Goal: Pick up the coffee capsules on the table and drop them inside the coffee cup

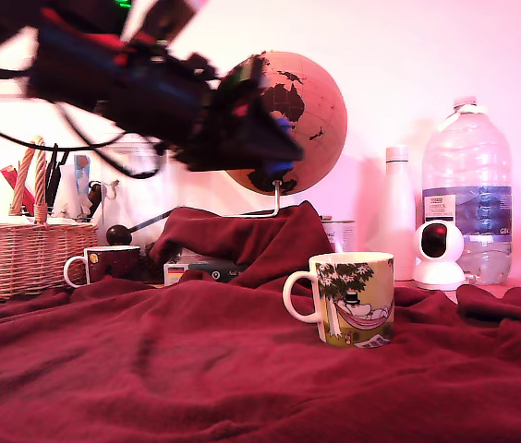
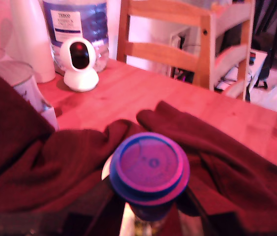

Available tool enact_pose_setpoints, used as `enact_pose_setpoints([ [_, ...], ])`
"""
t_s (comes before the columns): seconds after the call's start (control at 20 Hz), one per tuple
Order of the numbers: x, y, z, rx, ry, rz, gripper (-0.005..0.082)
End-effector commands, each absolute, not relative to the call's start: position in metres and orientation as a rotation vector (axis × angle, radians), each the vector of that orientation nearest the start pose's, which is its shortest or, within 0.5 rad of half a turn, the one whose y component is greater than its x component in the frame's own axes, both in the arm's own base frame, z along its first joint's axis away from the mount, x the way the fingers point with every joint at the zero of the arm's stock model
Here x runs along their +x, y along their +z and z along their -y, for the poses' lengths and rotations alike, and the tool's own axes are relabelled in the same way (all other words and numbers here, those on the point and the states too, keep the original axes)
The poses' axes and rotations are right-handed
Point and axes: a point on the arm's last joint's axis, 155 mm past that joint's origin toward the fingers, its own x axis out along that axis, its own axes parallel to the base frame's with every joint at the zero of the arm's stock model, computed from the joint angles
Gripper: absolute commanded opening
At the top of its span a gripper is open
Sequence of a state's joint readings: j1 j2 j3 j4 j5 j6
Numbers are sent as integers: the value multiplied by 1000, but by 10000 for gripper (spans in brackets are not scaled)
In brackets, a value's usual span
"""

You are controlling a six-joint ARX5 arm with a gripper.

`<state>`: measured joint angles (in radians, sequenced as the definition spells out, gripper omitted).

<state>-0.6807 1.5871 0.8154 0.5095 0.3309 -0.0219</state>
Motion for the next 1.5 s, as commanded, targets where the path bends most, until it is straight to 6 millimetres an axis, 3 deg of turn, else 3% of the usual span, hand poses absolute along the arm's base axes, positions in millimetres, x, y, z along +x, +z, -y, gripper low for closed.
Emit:
enact_pose_setpoints([
  [0.0, 335, 168, 353, 26, -1008, -309, 157],
  [0.6, 348, 126, 398, 122, -1061, -598, 158],
  [0.8, 352, 110, 402, 163, -1058, -680, 158],
  [1.45, 358, 94, 402, 230, -1040, -766, 158],
])
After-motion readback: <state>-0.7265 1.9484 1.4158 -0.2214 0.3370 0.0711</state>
